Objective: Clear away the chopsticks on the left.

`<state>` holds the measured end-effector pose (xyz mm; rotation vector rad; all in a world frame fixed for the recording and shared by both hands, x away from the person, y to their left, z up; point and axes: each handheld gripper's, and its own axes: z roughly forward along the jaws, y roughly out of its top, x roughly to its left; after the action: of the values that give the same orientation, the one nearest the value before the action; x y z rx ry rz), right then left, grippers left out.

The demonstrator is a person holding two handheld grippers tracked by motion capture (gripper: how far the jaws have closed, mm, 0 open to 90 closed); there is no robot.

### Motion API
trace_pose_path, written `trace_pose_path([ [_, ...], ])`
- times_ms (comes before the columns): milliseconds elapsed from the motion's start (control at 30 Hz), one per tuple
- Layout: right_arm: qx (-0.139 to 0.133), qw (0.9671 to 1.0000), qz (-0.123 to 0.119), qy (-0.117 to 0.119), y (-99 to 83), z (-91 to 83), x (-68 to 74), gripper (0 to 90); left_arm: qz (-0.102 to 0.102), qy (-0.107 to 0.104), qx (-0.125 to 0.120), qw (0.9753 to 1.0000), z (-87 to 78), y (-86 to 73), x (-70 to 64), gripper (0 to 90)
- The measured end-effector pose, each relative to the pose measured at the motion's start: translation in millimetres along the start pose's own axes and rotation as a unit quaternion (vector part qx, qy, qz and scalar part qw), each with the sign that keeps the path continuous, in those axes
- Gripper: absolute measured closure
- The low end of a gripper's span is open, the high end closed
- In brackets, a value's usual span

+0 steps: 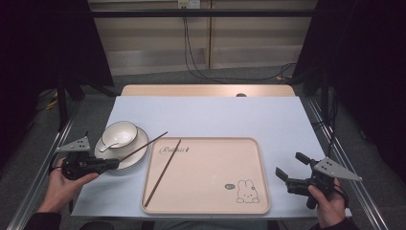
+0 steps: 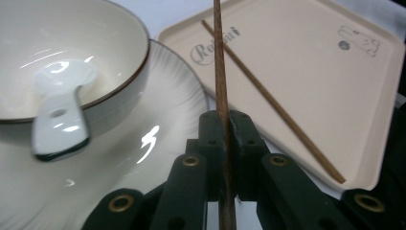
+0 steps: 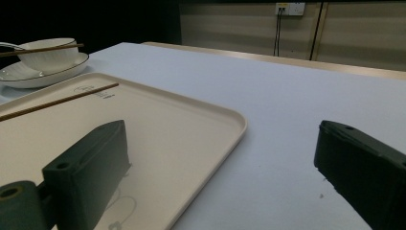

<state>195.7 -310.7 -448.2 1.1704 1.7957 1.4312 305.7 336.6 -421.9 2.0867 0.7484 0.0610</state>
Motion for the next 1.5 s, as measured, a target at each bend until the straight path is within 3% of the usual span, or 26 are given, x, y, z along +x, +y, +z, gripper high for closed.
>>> trace_pose_path([
  [400, 0.001, 1.0, 0.0, 0.001, 0.1, -0.3, 0.2, 4.5, -0.007, -0.027, 0.005, 0.9996, 26.7, 15.4, -32.5, 84.7],
  [467, 0.0, 1.0, 0.001, 0.0, 0.1, -0.1, 0.3, 4.5, -0.001, -0.026, 0.009, 0.9996, 30.8, 17.7, -36.4, 84.7],
  [533, 0.001, 1.0, 0.0, 0.001, 0.1, -0.2, 0.0, 4.5, -0.01, -0.024, 0.009, 0.9996, 34.1, 19.0, -38.9, 84.7],
  [600, 0.001, 1.0, -0.001, 0.002, 0.1, -0.3, 0.3, 4.5, -0.026, -0.007, 0.017, 0.9995, 37.0, 20.2, -41.0, 84.8],
  [833, 0.002, 1.0, -0.002, 0.002, 0.1, 0.2, 0.6, 4.6, -0.043, 0.002, 0.008, 0.999, 45.9, 24.6, -53.2, 84.7],
  [967, 0.002, 1.0, -0.002, 0.002, 0.1, 0.0, 0.6, 4.6, -0.038, 0.024, 0.007, 0.999, 53.5, 28.3, -61.2, 84.7],
  [1000, 0.002, 1.0, -0.002, 0.002, 0.1, 0.0, 0.6, 4.6, -0.039, 0.017, 0.004, 0.9991, 55.7, 29.0, -63.1, 84.7],
  [1100, 0.002, 1.0, -0.004, 0.004, 0.1, 0.1, 0.4, 4.6, -0.039, 0.03, -0.002, 0.9988, 61.5, 30.8, -70.2, 84.7],
  [1300, 0.002, 1.0, -0.003, 0.002, 0.1, 0.1, 0.6, 4.6, -0.062, 0.044, 0.003, 0.9971, 77.7, 31.4, -79.6, 84.6],
  [1500, 0.002, 1.0, -0.005, 0.003, 0.1, 0.2, 0.4, 4.6, -0.09, 0.073, 0.02, 0.9931, 89.9, 31.3, -84.1, 84.6],
])
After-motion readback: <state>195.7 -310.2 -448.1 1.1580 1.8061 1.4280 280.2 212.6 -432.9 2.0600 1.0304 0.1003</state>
